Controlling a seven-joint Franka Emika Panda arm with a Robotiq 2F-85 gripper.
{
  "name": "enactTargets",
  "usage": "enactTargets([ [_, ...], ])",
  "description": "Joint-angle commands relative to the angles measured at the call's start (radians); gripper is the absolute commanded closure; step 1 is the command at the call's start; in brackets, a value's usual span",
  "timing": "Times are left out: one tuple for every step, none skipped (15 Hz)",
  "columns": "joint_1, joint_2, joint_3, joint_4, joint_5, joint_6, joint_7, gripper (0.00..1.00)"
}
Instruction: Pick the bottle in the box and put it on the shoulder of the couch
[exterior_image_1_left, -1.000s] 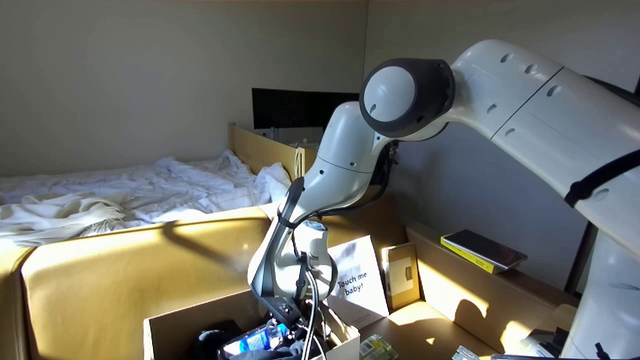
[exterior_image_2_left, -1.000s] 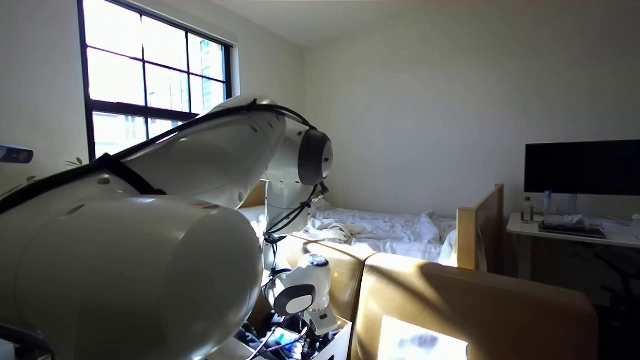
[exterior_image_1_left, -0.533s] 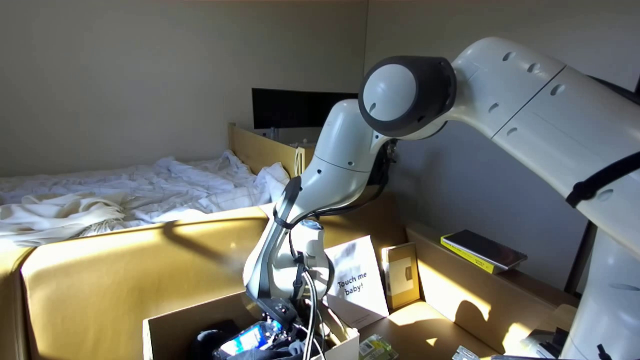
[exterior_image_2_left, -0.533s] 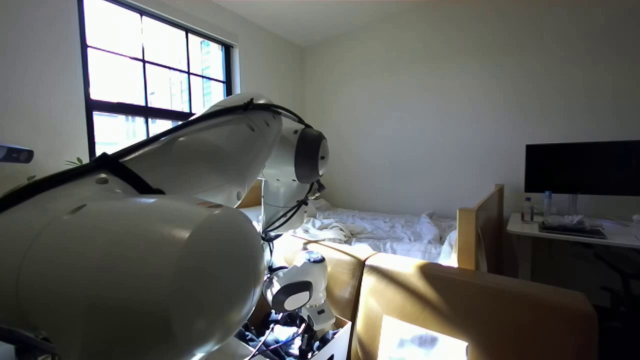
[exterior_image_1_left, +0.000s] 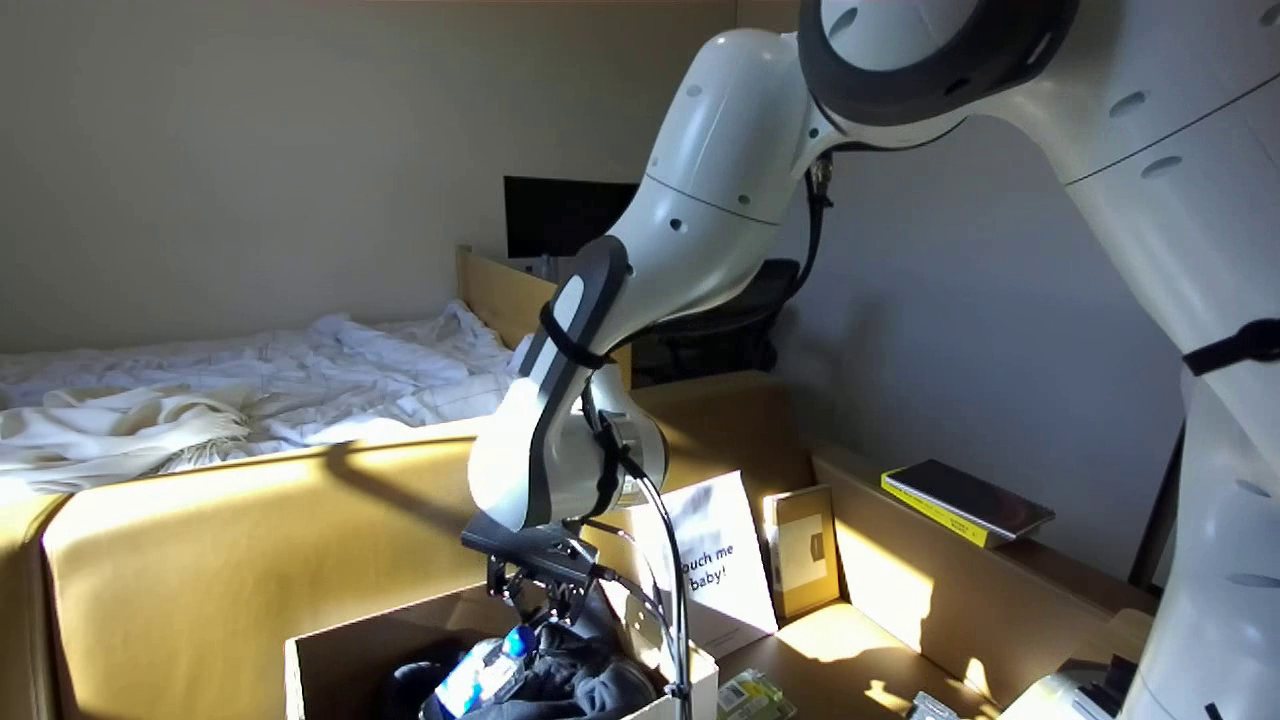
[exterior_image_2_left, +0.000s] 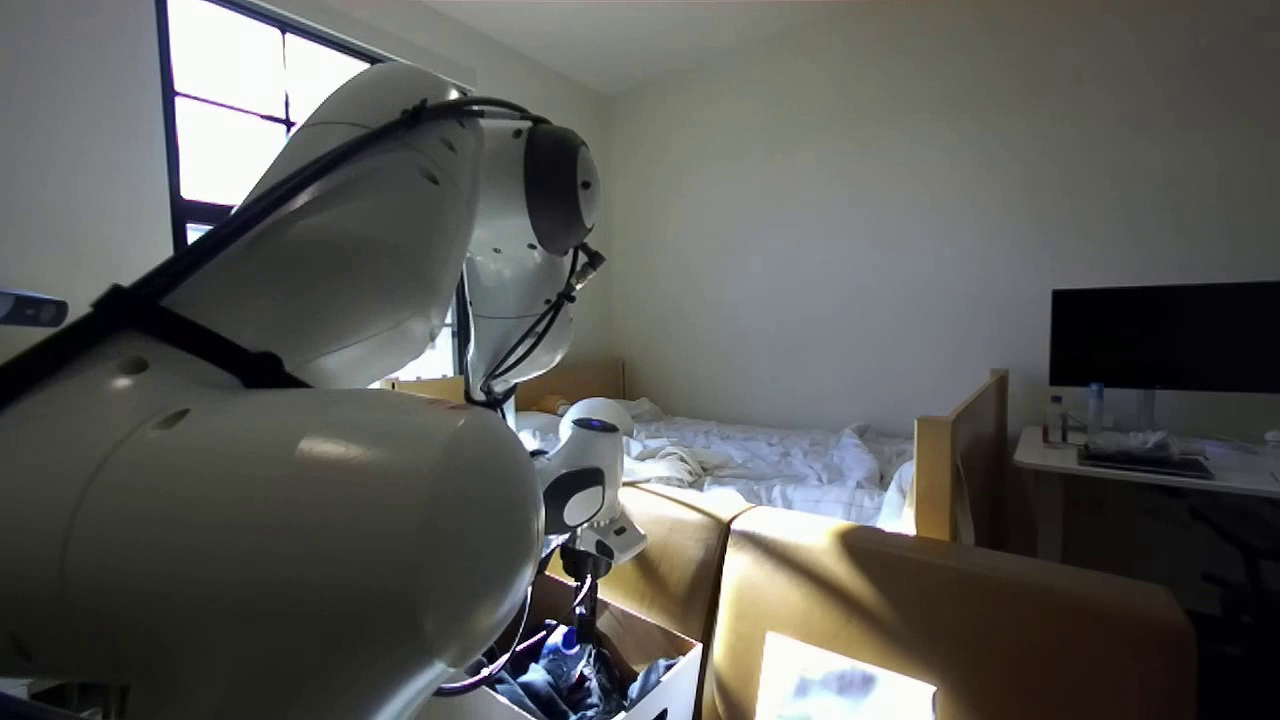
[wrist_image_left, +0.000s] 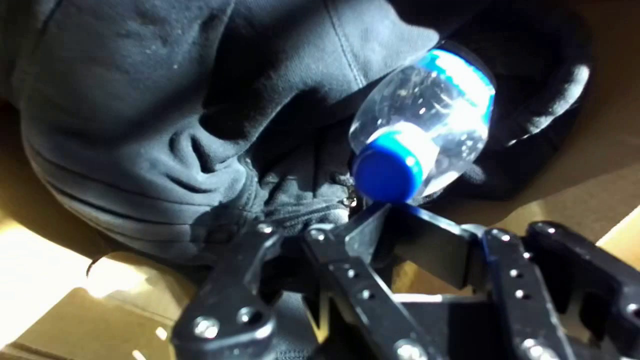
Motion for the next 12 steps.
enactTargets([
  [-0.173,-0.111,0.178,-0.048,-0.031,-0.097,-0.123,0.96],
  [-0.227,-0.094,0.245,-0.029,0.009,-0.107,-0.176,0.96],
  [-0.278,-0.059,0.313,-0.001,0.049,-0.107,-0.237,0.95],
  [-0.328,-0.033,0.371,0.014,0.084,-0.115,-0.301,0.95],
  [-0.364,-0.014,0.408,0.030,0.113,-0.146,-0.359,0.95],
  [-0.392,-0.009,0.431,0.036,0.137,-0.188,-0.417,0.95],
  [-0.385,-0.027,0.416,0.035,0.136,-0.227,-0.441,0.95],
  [-0.369,-0.051,0.393,0.031,0.119,-0.254,-0.446,0.94],
  [-0.348,-0.080,0.367,0.029,0.093,-0.282,-0.442,0.94],
  [-0.338,-0.097,0.357,0.035,0.079,-0.307,-0.453,0.94],
  [-0.314,-0.119,0.335,0.037,0.053,-0.320,-0.439,0.94],
  [-0.295,-0.133,0.319,0.039,0.033,-0.325,-0.427,0.95],
])
